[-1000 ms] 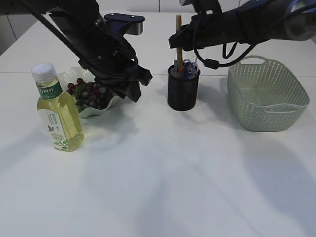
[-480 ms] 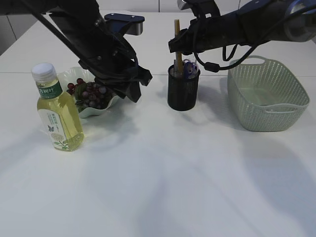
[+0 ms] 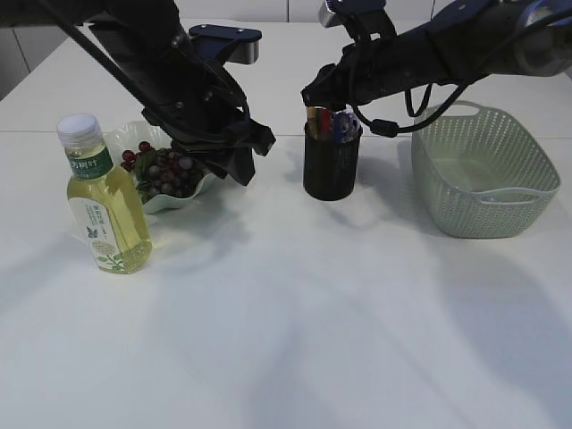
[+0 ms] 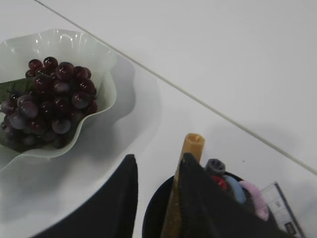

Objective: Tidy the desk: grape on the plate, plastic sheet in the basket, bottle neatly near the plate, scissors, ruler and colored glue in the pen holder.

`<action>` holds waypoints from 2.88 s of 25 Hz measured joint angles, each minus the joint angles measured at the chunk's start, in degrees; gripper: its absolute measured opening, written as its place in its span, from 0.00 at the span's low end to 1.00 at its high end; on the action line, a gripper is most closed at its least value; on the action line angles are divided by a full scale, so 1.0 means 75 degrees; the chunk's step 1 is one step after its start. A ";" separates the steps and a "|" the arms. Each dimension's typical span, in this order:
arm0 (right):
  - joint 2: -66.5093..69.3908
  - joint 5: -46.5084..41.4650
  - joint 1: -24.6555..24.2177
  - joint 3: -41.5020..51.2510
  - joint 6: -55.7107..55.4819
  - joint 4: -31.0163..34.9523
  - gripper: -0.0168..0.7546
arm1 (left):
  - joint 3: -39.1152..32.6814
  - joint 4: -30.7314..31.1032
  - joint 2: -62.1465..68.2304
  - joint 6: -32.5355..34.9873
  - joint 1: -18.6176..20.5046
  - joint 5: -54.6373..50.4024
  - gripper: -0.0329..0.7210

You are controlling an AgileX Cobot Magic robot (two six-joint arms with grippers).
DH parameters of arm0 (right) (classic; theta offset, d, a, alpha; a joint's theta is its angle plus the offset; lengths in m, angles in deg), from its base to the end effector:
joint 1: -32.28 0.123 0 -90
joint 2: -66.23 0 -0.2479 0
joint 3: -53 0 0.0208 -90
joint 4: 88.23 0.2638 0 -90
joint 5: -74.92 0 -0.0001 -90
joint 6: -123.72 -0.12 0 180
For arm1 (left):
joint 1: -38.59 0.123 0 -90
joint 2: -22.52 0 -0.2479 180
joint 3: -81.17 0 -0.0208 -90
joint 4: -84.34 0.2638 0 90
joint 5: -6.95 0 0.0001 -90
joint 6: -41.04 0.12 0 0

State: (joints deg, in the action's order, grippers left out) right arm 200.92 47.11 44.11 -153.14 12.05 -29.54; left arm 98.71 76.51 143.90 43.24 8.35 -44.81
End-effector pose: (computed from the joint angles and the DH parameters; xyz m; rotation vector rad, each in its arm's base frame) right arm 0.5014 0.1540 0.1737 -0.6840 2.0253 0.4317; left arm 0.3736 -0.2326 0.1833 0.6847 2.6555 -0.3109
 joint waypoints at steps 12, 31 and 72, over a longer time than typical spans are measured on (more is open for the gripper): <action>-0.0655 -0.2433 -0.0014 0.0000 -0.2375 -0.2579 0.35 | 0.0502 0.0699 0.0000 0.0187 -0.0012 -0.0742 0.36; -0.1829 -0.5756 -0.0025 -0.1095 -0.9273 -0.7463 0.75 | 0.2477 0.1924 0.0000 -0.1247 -0.0328 -0.2017 0.65; -0.8807 -0.5567 -0.0025 0.4026 -0.9435 -0.8592 0.71 | -0.0906 0.2986 -0.5516 -0.2366 -0.0055 -0.2292 0.65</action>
State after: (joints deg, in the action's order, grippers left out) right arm 134.87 5.36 43.93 -122.94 -58.71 -93.98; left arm 91.91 98.91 102.53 25.49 7.93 -61.99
